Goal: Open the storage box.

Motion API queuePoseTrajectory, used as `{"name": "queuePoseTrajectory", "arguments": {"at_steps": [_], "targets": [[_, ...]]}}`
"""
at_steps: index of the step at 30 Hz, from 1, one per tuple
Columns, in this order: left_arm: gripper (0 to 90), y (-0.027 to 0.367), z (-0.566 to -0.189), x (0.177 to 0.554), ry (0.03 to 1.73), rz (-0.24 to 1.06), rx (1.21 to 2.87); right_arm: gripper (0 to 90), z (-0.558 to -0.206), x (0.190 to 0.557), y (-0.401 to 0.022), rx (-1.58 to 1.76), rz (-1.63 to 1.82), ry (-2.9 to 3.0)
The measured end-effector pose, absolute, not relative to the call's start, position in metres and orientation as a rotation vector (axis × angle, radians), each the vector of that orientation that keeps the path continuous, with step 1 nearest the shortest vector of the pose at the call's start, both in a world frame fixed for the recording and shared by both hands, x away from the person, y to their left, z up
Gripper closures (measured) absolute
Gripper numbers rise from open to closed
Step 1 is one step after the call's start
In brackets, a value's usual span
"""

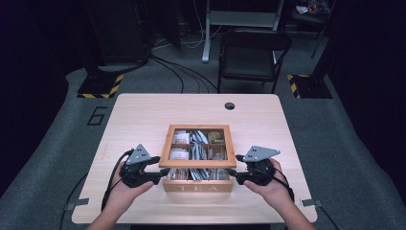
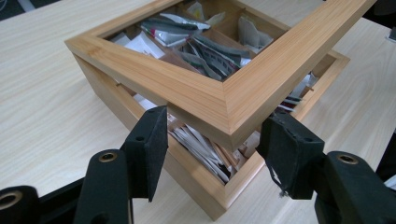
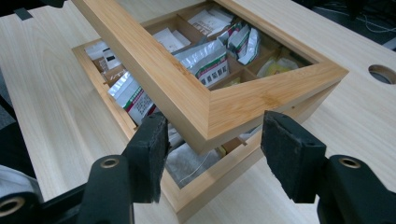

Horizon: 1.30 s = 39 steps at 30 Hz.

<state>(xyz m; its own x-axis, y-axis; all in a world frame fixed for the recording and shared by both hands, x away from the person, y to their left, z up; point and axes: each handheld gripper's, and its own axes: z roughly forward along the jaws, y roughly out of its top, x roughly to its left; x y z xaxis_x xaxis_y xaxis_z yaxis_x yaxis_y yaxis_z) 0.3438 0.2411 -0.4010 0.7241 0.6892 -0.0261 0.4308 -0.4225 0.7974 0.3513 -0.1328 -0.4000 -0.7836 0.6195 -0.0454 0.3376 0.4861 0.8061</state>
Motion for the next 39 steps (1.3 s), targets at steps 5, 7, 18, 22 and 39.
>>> {"name": "queuePoseTrajectory", "arguments": {"at_steps": [5, 7, 18, 22, 39], "targets": [[40.5, 0.24, -0.392, 0.348, 0.837, 0.394, 2.088, 40.1, -0.391, 0.356, -0.132, 0.796, 1.188, 2.417], [40.0, 0.24, -0.388, 0.35, 0.827, 0.41, 2.087, 39.5, -0.387, 0.359, -0.131, 0.779, 1.184, 2.418], [40.1, 0.237, -0.372, 0.359, 0.794, 0.449, 2.072, 40.4, -0.364, 0.37, -0.128, 0.735, 1.168, 2.431], [40.1, 0.237, -0.368, 0.362, 0.795, 0.453, 2.07, 40.4, -0.36, 0.374, -0.128, 0.735, 1.173, 2.441], [41.4, 0.236, -0.366, 0.388, 0.801, 0.513, 2.02, 42.7, -0.34, 0.393, -0.132, 0.813, 1.235, 2.445]]}}
